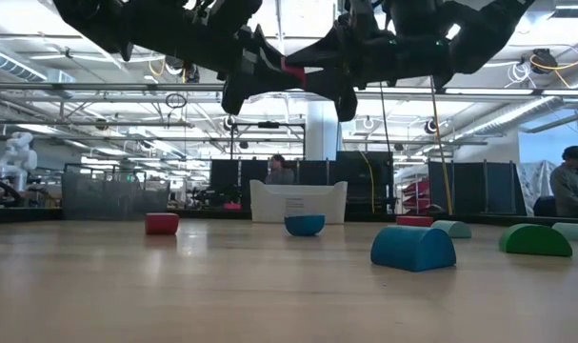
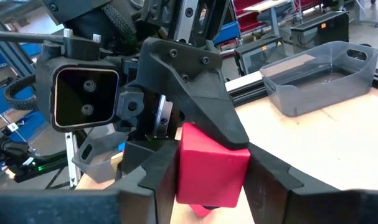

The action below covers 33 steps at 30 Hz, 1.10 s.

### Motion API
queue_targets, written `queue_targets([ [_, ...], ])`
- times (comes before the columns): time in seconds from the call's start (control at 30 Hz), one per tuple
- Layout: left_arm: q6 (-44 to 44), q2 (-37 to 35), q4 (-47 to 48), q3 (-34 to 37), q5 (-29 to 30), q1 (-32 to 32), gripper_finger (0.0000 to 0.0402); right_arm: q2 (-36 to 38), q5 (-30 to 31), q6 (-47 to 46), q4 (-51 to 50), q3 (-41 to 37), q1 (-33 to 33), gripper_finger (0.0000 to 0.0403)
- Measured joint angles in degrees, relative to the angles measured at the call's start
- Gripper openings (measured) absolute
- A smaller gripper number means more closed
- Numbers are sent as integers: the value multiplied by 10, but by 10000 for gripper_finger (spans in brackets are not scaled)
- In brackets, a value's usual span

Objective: Sort blocks by size
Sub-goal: Put the red square block into the bottom black bin

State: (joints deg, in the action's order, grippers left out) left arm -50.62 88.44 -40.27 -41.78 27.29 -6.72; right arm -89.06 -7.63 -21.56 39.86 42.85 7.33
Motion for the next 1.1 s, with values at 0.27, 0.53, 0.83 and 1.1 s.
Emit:
queue_targets([
  [0.27,17,0,-1,-1,31,-15,140,0,-3,-3,0,0,0,153],
  [0.53,19,-2,5,-1,122,-43,140,0,30,30,-21,0,-11,163],
  [0.83,37,-29,63,-5,258,-103,140,0,75,97,-127,-2,-19,184],
  [1.1,236,-108,268,-9,278,-141,140,-4,123,113,-204,-2,-20,185],
])
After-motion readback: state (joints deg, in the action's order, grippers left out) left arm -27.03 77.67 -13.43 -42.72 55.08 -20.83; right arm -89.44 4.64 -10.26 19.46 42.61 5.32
